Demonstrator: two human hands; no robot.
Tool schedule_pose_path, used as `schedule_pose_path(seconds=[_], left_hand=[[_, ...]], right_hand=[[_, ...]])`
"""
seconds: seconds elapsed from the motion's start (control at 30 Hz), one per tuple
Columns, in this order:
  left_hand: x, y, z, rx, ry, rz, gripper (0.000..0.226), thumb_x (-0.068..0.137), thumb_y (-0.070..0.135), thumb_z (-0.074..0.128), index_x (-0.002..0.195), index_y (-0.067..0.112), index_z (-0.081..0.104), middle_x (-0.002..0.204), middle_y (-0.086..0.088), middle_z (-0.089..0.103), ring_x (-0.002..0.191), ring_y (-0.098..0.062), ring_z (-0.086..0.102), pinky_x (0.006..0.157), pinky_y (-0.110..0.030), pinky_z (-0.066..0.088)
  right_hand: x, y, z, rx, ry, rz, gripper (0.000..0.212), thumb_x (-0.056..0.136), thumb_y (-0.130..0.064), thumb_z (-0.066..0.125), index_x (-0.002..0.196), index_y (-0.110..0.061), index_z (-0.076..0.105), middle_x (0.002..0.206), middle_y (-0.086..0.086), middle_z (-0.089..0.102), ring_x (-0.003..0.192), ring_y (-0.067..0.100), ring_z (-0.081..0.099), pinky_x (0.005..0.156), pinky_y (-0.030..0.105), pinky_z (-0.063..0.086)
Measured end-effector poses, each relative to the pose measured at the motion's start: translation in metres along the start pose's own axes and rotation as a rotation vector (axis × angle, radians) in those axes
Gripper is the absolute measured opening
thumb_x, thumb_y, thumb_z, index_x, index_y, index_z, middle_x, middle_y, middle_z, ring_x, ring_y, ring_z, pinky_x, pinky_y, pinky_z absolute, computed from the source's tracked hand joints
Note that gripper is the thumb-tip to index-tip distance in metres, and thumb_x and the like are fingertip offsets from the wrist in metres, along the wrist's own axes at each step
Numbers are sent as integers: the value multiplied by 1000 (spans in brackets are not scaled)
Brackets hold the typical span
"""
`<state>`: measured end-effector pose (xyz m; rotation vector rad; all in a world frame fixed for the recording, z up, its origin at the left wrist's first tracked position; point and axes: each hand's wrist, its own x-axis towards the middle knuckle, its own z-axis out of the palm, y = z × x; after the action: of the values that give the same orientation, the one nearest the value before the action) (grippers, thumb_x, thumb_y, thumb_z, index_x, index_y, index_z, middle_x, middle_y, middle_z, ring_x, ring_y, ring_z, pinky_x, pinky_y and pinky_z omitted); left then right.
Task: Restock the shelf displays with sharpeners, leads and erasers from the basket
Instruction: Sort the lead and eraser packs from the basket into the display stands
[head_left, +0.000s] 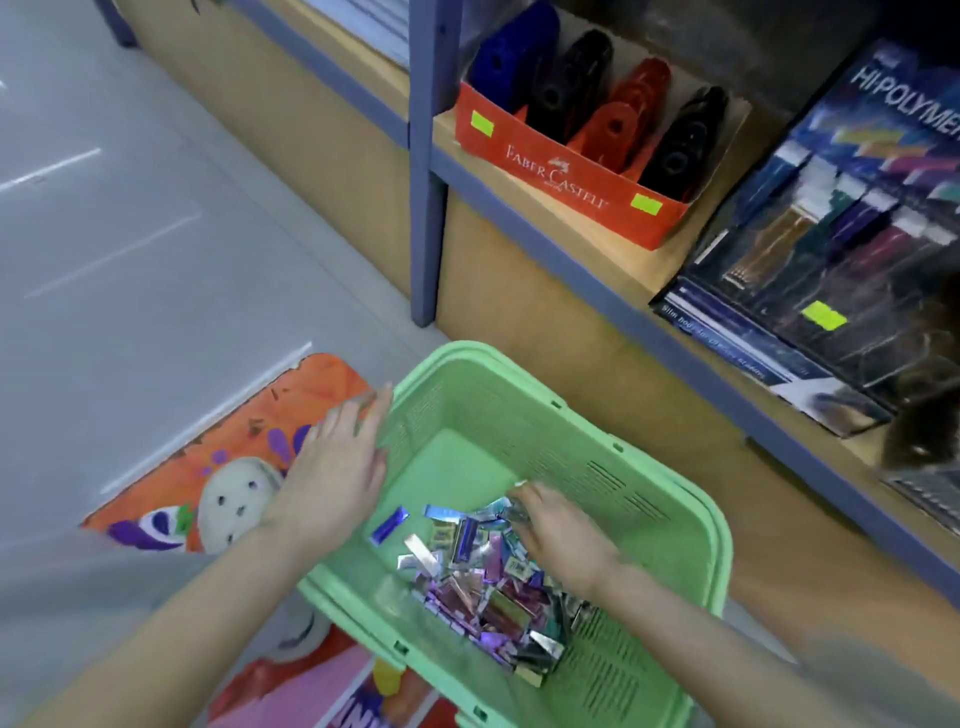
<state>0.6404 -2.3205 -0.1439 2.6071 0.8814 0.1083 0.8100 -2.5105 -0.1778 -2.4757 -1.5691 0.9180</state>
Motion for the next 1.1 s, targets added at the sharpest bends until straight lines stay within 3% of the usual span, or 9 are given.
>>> schedule_pose_path(seconds=[0.1, 0.2, 0.33, 0.47, 0.63, 0.73, 0.93, 1.0, 1.1], left_hand=[[-11, -8, 6, -123, -94, -121, 60, 99, 18, 41, 151, 14, 13, 138, -12, 37, 117, -33, 46, 98, -42, 36], [-17, -12, 11, -188, -102, -156, 58, 100, 22, 36, 152, 19, 9, 132, -10, 38, 105, -32, 52, 87, -39, 39], [-19, -17, 19, -121, -54, -163, 58, 100, 27, 34, 152, 19, 10, 124, -10, 41, 78, -26, 52, 63, -31, 35], [-21, -20, 24, -103, -48, -168, 57, 98, 26, 37, 151, 15, 18, 122, -12, 45, 78, -30, 57, 58, -30, 34], [-21, -28, 32, -32, 8, -103, 53, 94, 30, 33, 142, 9, 34, 106, -12, 54, 56, -29, 56, 41, -27, 29], [-22, -30, 35, -43, 15, -98, 53, 93, 30, 31, 141, 9, 33, 104, -12, 55, 52, -28, 55, 37, -27, 30], [-22, -31, 37, -23, 43, -102, 51, 93, 23, 37, 141, 4, 37, 103, -13, 56, 65, -29, 58, 42, -30, 37], [-23, -31, 39, -29, 83, -100, 51, 93, 19, 38, 140, 1, 37, 110, -16, 56, 87, -30, 57, 60, -38, 49], [-27, -31, 42, -40, 176, -34, 48, 87, 10, 39, 134, 1, 41, 122, -20, 50, 109, -30, 43, 93, -40, 37]], right_hand=[[6, 4, 49, 77, -181, 99, 41, 100, -22, 44, 139, -13, 38, 142, 8, 41, 122, 22, 50, 104, 32, 39], [11, -1, 90, 199, -287, 115, 39, 99, -25, 47, 136, -13, 43, 131, 11, 52, 114, 23, 54, 94, 27, 41], [18, -11, 127, 339, -445, 100, 50, 96, -35, 52, 139, -15, 38, 129, 8, 50, 119, 22, 48, 105, 34, 36], [28, -11, 143, 311, -499, 133, 75, 91, -47, 54, 150, -15, 20, 147, 8, 33, 135, 26, 31, 113, 40, 27], [38, -3, 150, 242, -534, 167, 82, 85, -54, 59, 150, -19, 25, 152, 10, 27, 142, 30, 18, 115, 41, 23], [44, -2, 148, 284, -530, 174, 68, 86, -45, 62, 145, -21, 38, 142, 10, 41, 134, 29, 34, 110, 38, 32], [42, -16, 153, 347, -474, 200, 48, 93, -13, 58, 140, -16, 45, 128, 10, 61, 116, 24, 58, 101, 31, 42], [42, -21, 151, 315, -484, 179, 45, 95, -11, 53, 139, -13, 45, 122, 13, 63, 109, 26, 60, 93, 30, 45], [44, -21, 145, 328, -465, 188, 41, 96, -10, 49, 137, -10, 48, 109, 14, 67, 86, 22, 63, 70, 24, 49]])
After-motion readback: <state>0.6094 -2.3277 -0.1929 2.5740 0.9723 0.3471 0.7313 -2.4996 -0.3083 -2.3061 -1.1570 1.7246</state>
